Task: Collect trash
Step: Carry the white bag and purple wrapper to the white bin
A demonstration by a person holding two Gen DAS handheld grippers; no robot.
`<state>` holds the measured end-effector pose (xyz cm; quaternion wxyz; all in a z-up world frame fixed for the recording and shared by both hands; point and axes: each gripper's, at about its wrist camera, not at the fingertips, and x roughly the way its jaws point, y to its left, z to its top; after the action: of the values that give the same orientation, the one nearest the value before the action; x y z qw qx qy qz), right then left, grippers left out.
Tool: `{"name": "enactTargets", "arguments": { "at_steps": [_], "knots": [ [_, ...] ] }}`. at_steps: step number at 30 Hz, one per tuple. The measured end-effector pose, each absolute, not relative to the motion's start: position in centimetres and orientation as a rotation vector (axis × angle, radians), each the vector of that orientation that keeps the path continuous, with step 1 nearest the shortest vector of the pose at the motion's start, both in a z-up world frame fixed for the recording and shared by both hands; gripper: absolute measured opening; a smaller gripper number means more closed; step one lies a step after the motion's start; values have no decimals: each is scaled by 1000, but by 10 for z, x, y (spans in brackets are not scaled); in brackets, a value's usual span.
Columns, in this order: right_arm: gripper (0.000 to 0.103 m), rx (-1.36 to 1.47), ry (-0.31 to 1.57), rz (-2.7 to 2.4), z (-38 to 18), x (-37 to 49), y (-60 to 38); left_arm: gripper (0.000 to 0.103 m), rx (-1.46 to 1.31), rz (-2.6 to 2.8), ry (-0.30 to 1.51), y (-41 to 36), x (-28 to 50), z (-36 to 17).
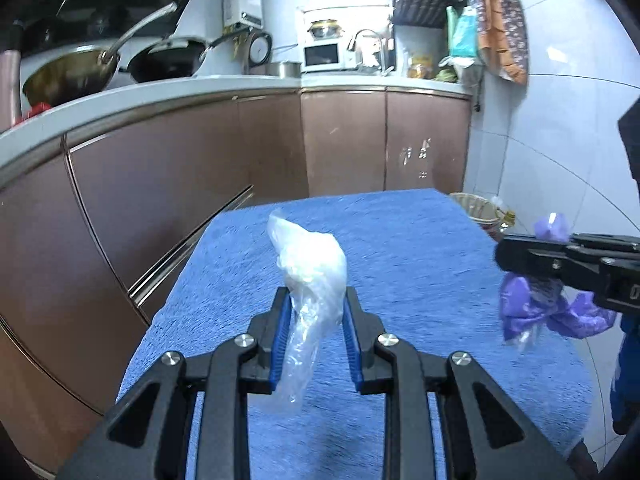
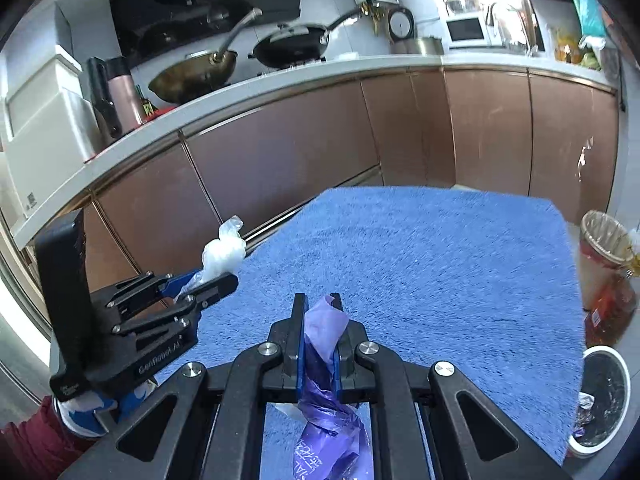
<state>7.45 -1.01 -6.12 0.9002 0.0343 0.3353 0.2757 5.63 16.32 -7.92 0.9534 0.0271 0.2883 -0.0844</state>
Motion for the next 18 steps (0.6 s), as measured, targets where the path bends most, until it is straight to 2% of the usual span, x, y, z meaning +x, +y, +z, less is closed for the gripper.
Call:
{"name": "enactTargets", "arguments": {
  "at_steps": [18],
  "knots": [
    [9,125,580,553,-31,25,-58,24,139,-197,510,112,18,-45]
  ]
}}
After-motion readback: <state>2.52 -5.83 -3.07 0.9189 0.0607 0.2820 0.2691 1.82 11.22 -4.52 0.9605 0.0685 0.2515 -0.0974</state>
